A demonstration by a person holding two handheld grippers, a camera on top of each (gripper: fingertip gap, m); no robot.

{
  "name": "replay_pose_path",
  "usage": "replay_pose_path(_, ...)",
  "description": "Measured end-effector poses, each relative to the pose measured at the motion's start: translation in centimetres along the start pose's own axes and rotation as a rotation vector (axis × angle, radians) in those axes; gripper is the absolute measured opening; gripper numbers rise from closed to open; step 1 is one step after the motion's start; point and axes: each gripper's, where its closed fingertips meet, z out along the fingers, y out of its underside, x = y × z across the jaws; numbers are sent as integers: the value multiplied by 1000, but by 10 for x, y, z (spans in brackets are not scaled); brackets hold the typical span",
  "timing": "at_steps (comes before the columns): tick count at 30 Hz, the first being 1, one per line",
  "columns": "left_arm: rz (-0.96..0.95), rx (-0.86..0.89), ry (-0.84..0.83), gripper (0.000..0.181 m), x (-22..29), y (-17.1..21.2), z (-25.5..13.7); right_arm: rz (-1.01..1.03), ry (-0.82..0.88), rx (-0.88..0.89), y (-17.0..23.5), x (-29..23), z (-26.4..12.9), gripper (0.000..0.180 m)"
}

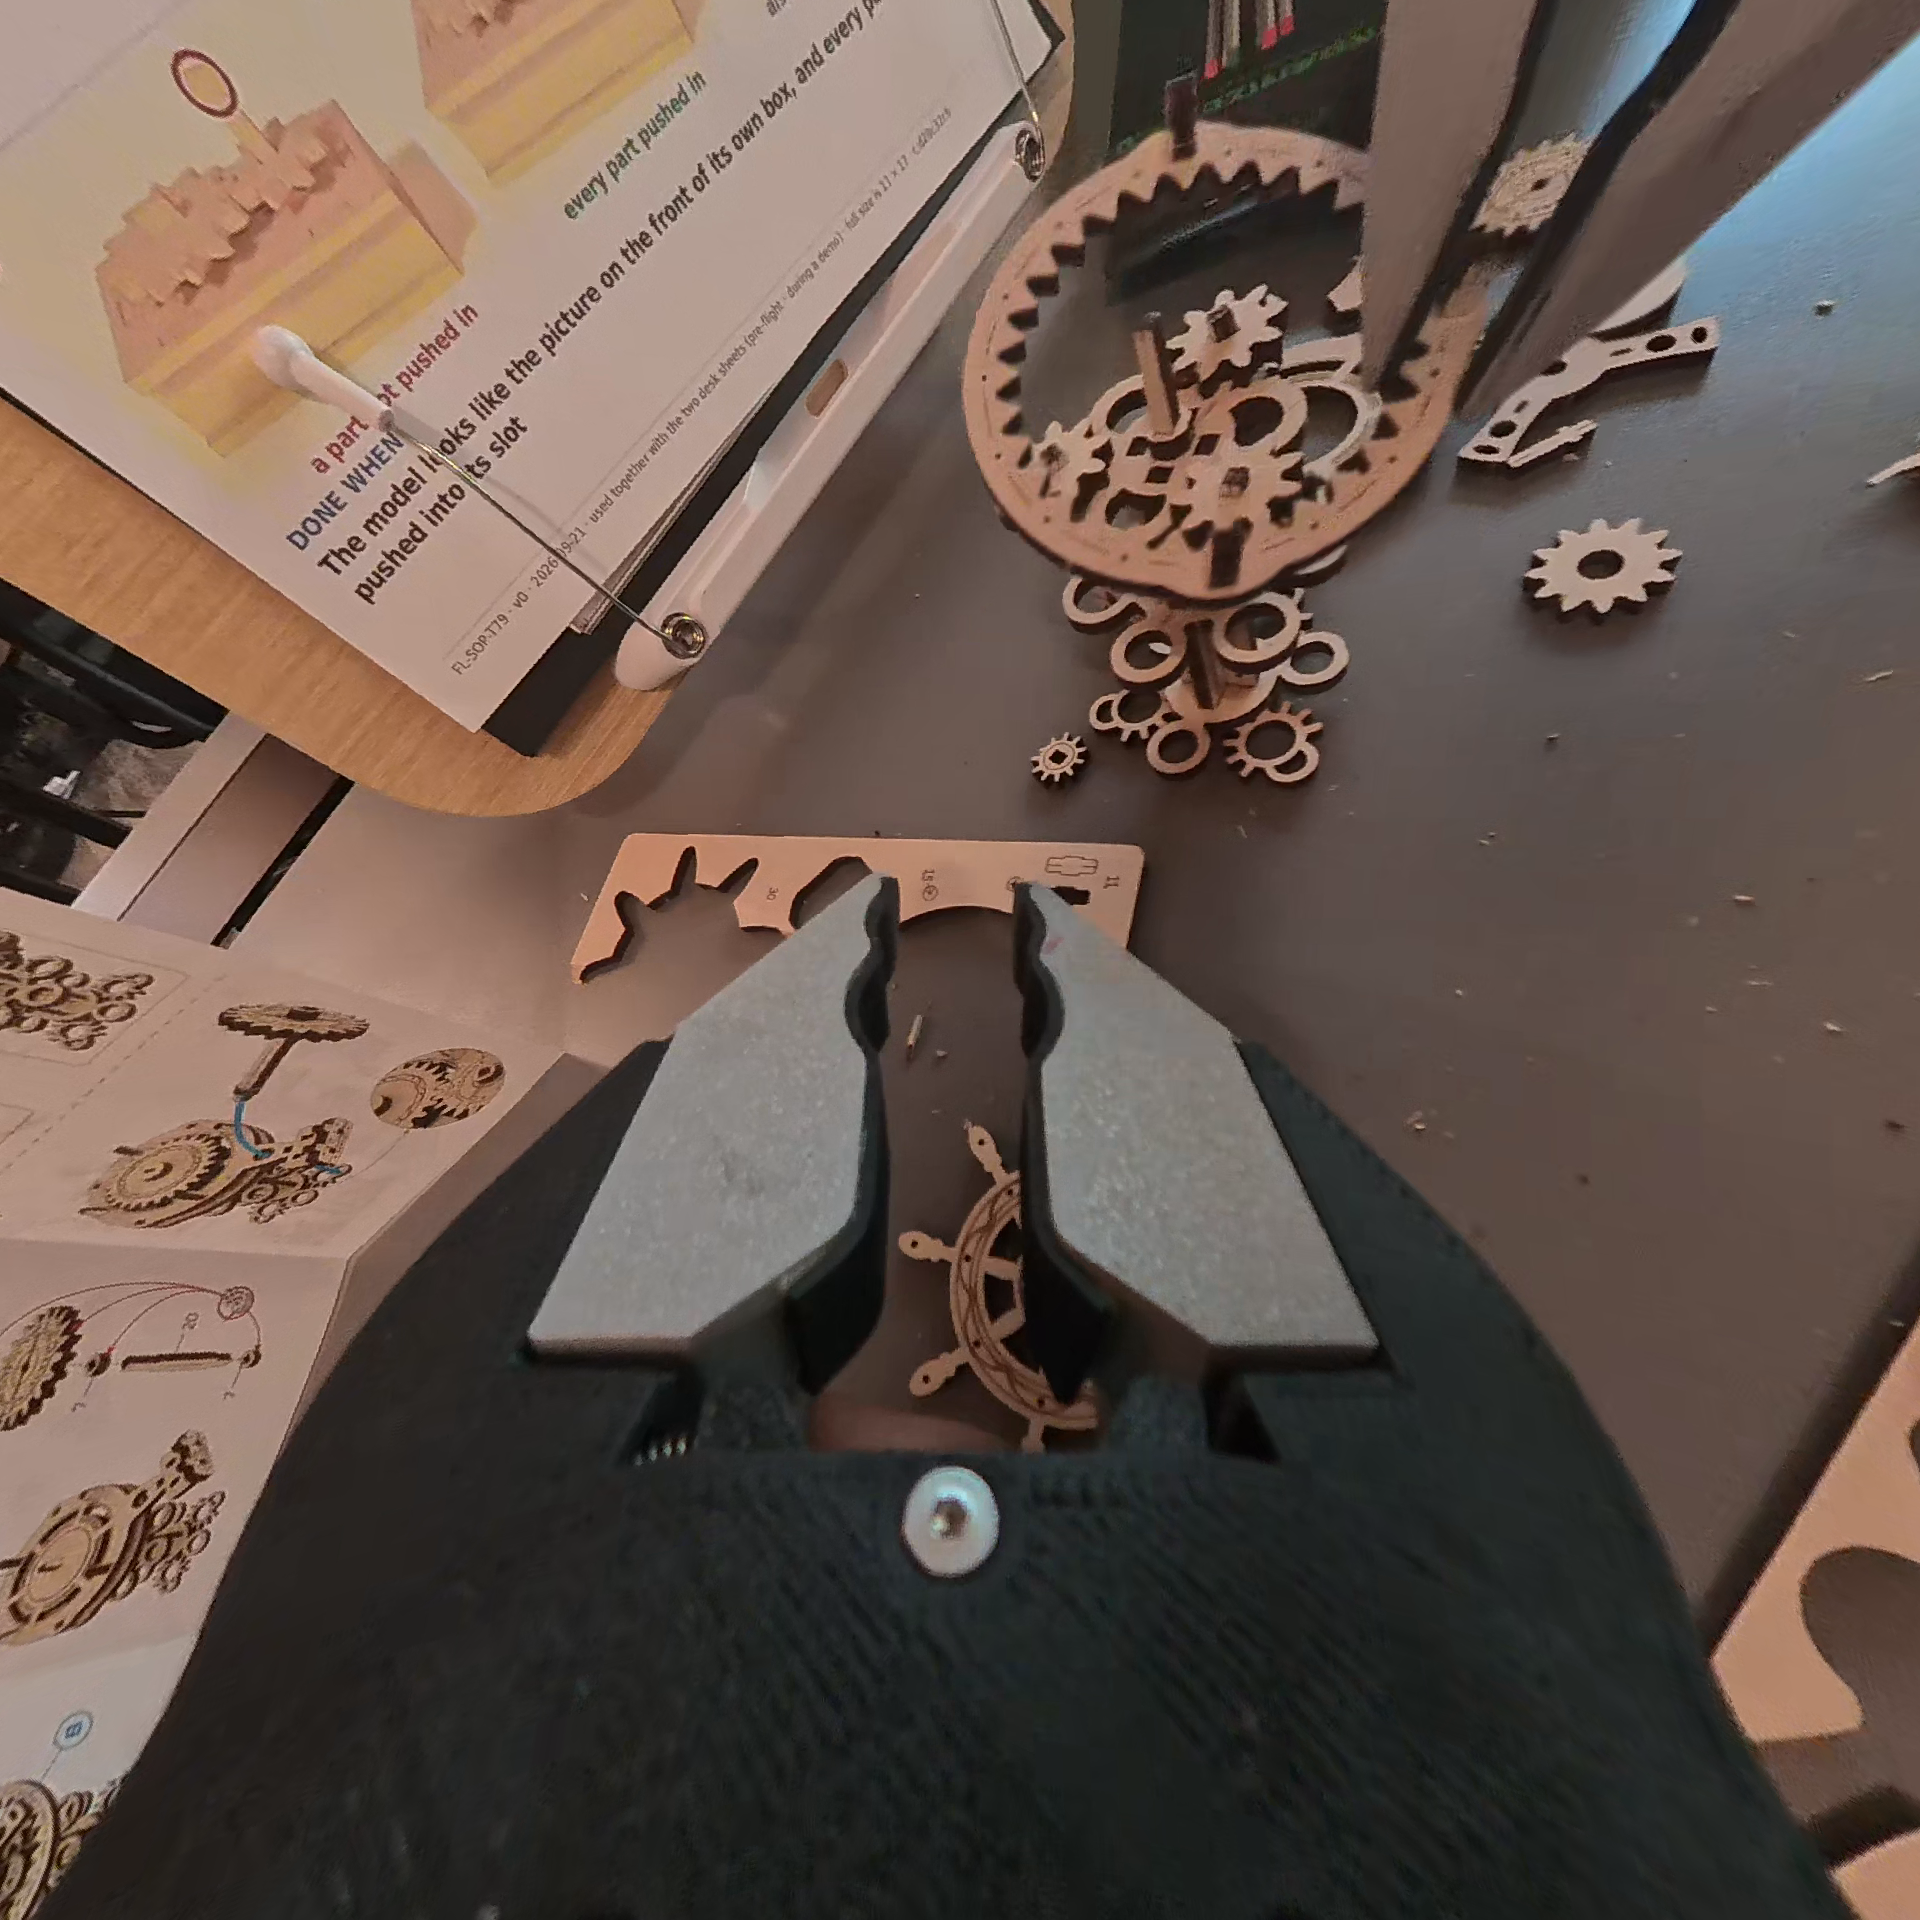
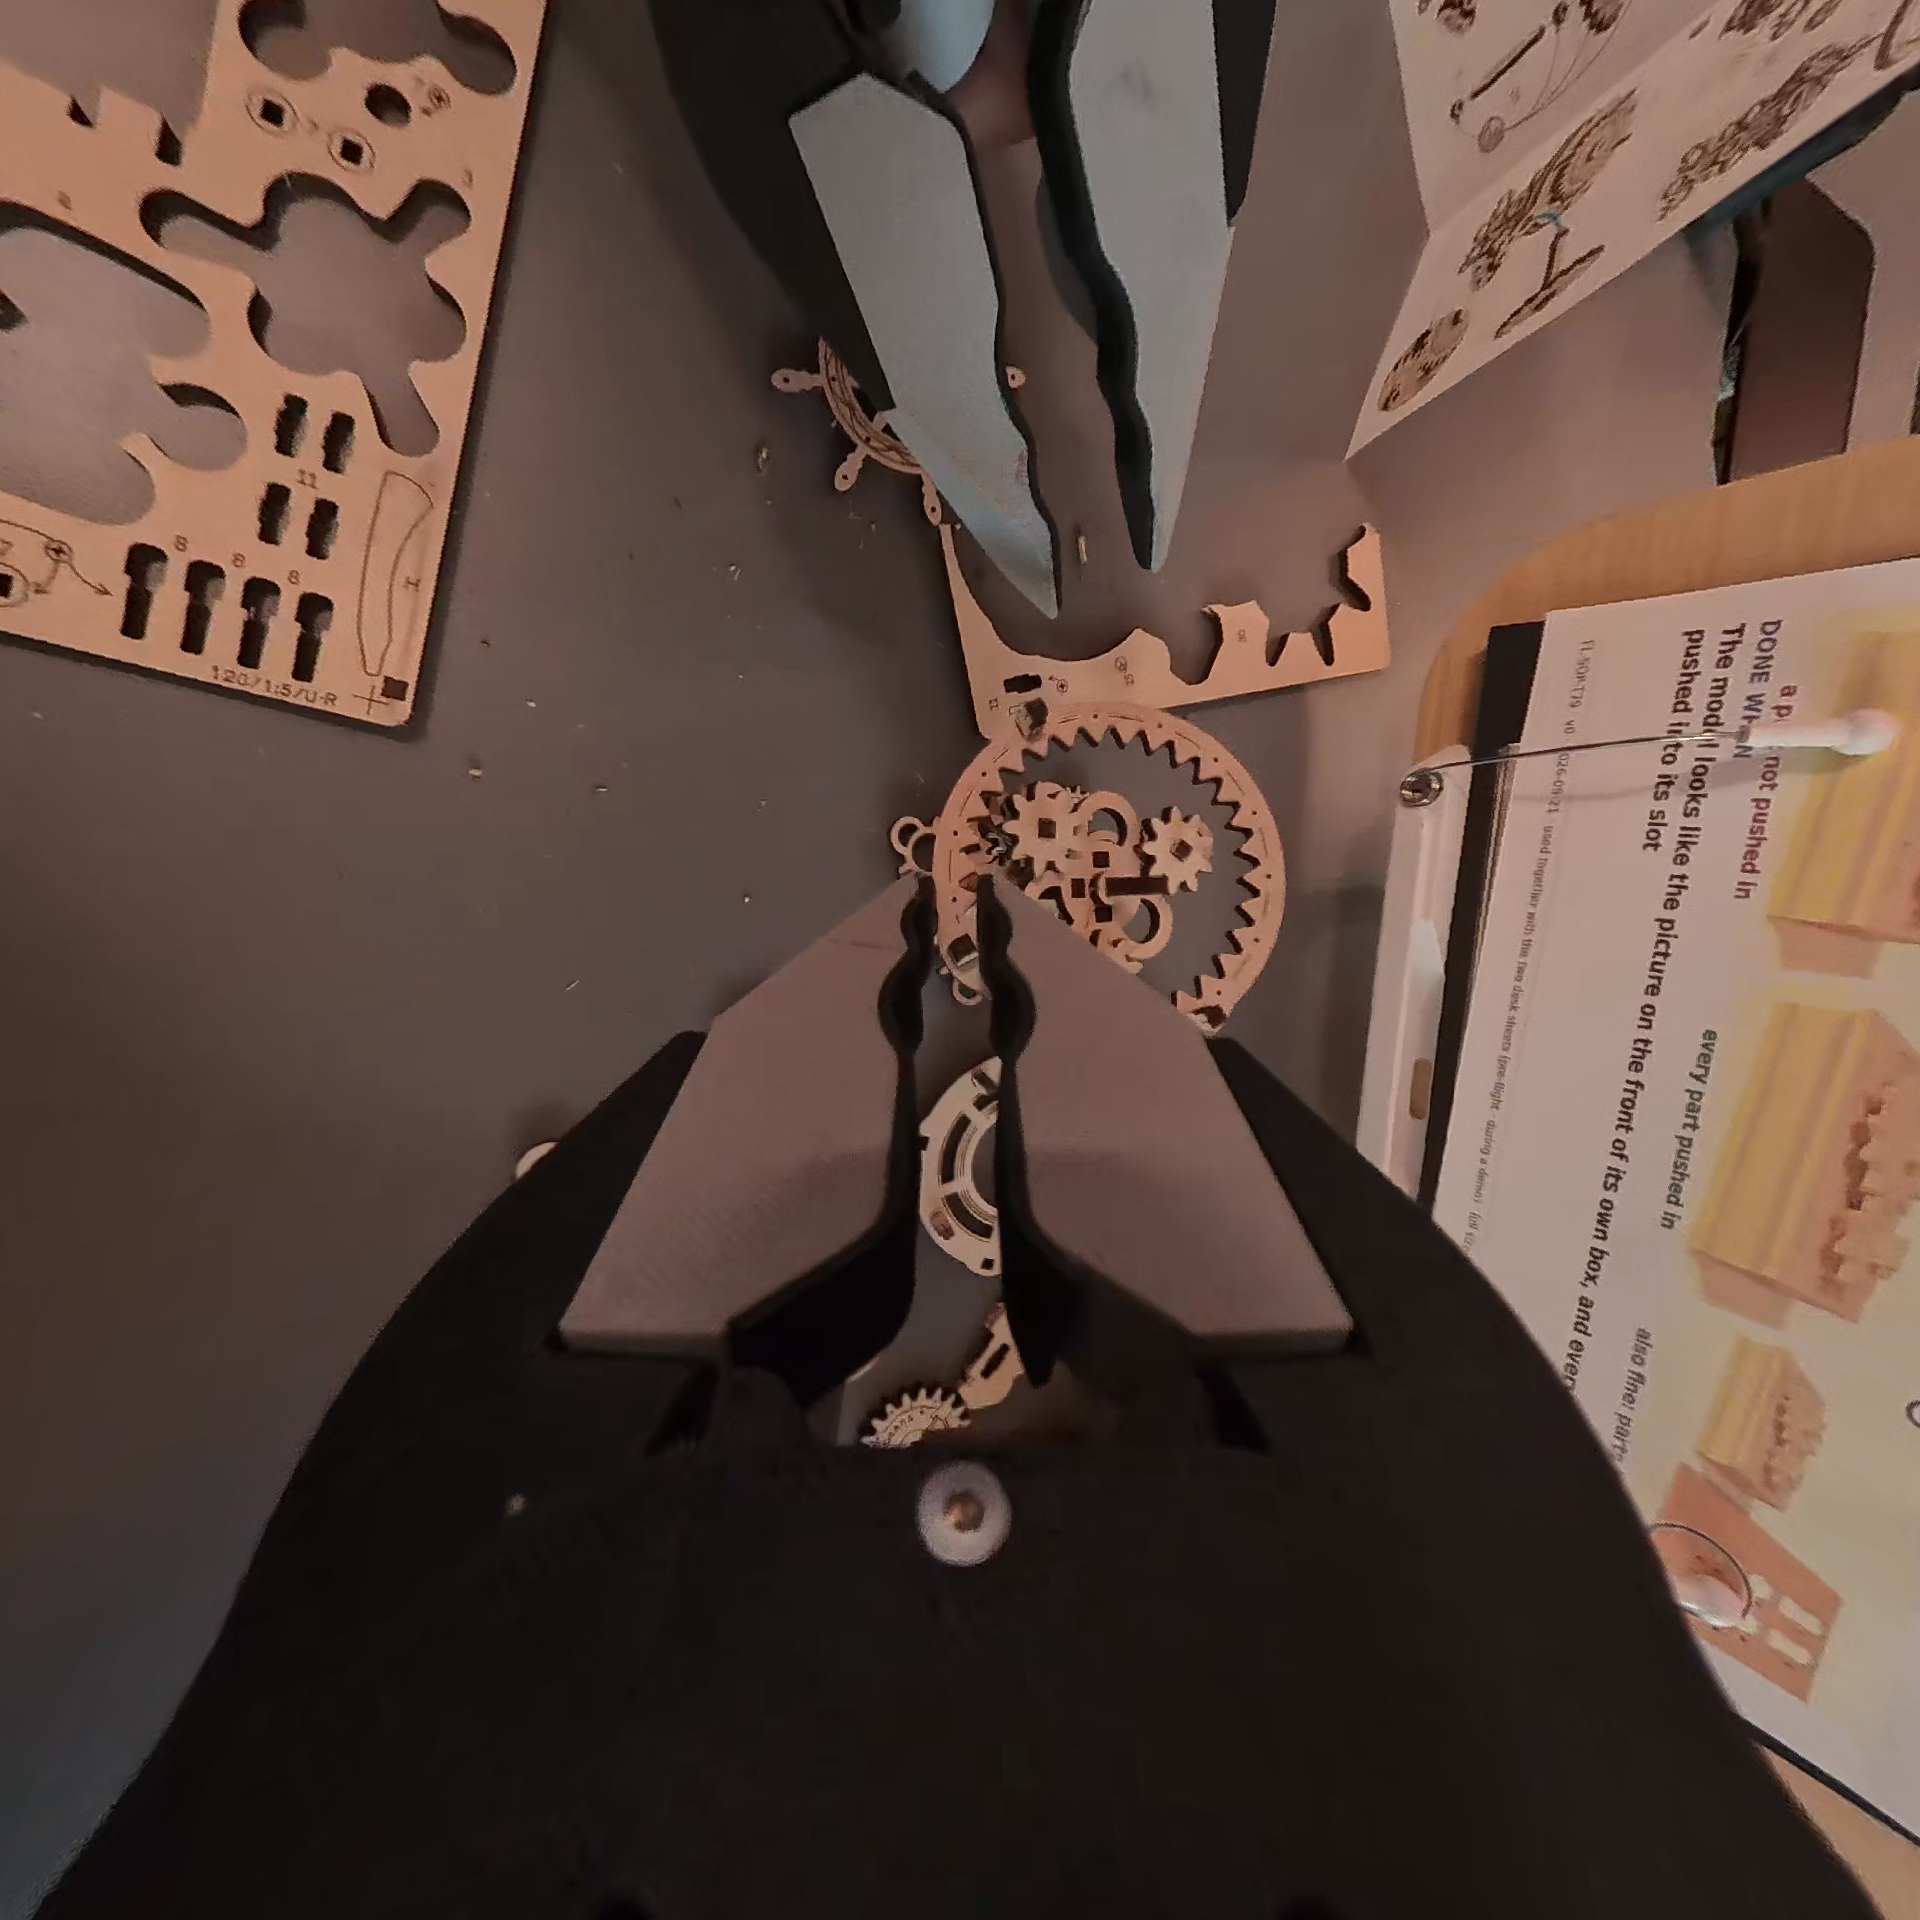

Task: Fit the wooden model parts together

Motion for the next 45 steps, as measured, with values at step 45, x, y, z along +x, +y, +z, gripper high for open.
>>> replay_pose_path(45,-12,-8,24,19,4,2,2,122,-174,84,5,1,3,4)
